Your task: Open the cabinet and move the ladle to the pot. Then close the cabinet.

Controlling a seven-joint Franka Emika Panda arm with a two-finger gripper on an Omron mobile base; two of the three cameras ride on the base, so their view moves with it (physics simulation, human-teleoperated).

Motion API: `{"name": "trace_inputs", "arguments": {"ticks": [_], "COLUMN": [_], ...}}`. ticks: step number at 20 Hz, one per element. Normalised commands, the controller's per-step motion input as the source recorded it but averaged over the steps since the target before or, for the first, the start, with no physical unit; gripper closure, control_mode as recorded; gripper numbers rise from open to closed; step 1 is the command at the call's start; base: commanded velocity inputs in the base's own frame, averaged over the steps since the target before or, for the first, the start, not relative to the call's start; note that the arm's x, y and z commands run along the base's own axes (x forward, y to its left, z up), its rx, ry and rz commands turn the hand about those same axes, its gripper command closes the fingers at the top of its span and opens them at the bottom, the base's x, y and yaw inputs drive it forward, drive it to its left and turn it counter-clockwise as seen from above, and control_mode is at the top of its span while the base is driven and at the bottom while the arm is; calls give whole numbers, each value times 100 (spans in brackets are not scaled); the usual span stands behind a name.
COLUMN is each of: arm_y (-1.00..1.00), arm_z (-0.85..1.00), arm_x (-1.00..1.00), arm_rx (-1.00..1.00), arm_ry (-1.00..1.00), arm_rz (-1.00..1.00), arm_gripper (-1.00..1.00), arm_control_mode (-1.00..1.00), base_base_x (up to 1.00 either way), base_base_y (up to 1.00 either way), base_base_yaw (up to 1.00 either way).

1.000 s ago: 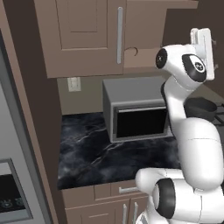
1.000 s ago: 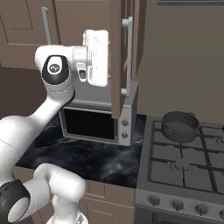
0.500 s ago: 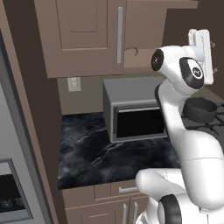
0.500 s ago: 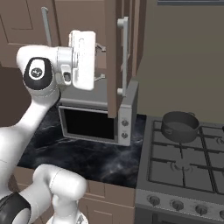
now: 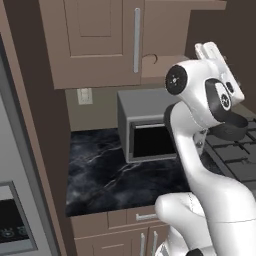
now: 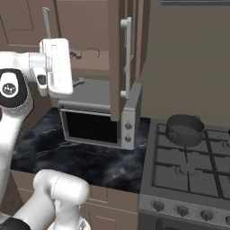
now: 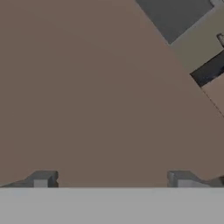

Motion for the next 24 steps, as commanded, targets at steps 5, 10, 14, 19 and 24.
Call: {"name": "trace_inputs", "arguments": {"ticks": [5, 10, 14, 19, 24], "arm_y": [59, 50, 27, 19, 18], "arm_z": [1, 2, 0, 0, 0], "arm_x": [-8, -9, -3, 0, 0], "arm_rx": [-21, -15, -9, -5, -4], "arm_ry": [53, 29, 0, -4, -10], "arm_rz": [22, 23, 22, 28, 31], "arm_gripper": [-100, -100, -100, -100, -100], "arm_control_mode": [-100, -100, -100, -100, -100], "base_base_x": [0, 0, 0, 0, 0], "base_base_y": [0, 0, 0, 0, 0], "base_base_yaw": [0, 0, 0, 0, 0]}}
